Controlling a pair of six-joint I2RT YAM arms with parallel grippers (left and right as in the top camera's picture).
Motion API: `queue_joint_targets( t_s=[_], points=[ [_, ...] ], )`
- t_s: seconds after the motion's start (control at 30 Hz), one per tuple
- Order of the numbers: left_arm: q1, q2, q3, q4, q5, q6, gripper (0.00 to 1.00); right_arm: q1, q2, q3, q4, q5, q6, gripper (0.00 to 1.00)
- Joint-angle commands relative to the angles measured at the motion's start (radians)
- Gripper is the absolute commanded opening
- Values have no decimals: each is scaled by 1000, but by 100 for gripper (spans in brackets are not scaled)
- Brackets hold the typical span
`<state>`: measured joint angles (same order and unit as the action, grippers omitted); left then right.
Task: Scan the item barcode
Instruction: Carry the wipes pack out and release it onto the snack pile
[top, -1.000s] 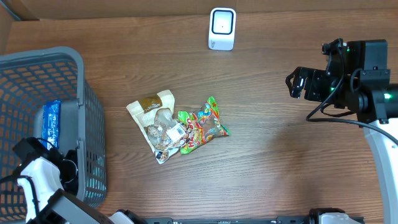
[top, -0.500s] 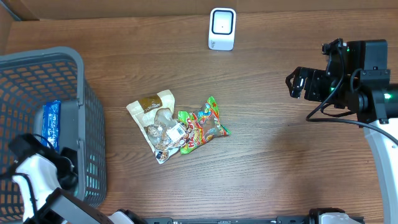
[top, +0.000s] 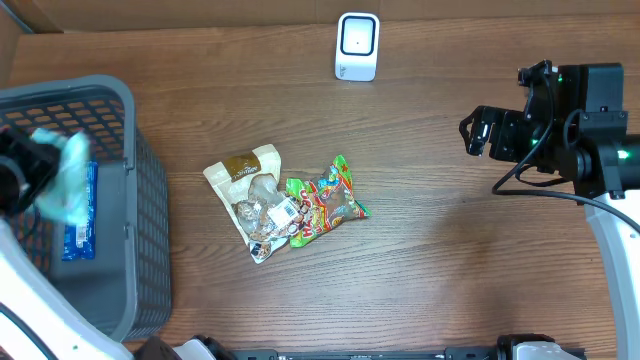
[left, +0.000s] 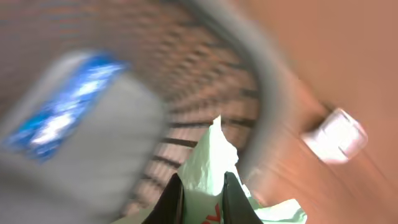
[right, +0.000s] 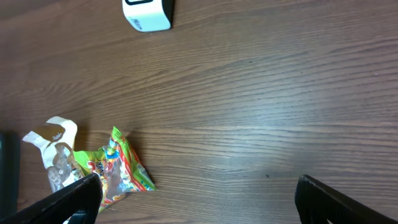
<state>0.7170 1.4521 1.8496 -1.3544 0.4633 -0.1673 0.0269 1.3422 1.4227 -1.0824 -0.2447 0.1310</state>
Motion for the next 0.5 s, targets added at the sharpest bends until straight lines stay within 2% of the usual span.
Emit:
queue_joint_targets(
  t_s=[0.0,0.07,0.17,0.33,0.47],
  points=[
    [-196,-10,28,-64,180,150,4,0,-5,2,10,-13,3,100],
    [-318,-5,8,-86,169,178,4,0,-5,2,10,-13,3,100],
    [-528,5,-61,-63,86,158,4,0,-5,2,7,-12,3,100],
    [-822,52,-235,47,-232,-54,4,0,-5,2,11,-12,3,100],
    [-961,130,-361,124,-385,-185,4,0,-5,2,11,-12,3,100]
  ],
)
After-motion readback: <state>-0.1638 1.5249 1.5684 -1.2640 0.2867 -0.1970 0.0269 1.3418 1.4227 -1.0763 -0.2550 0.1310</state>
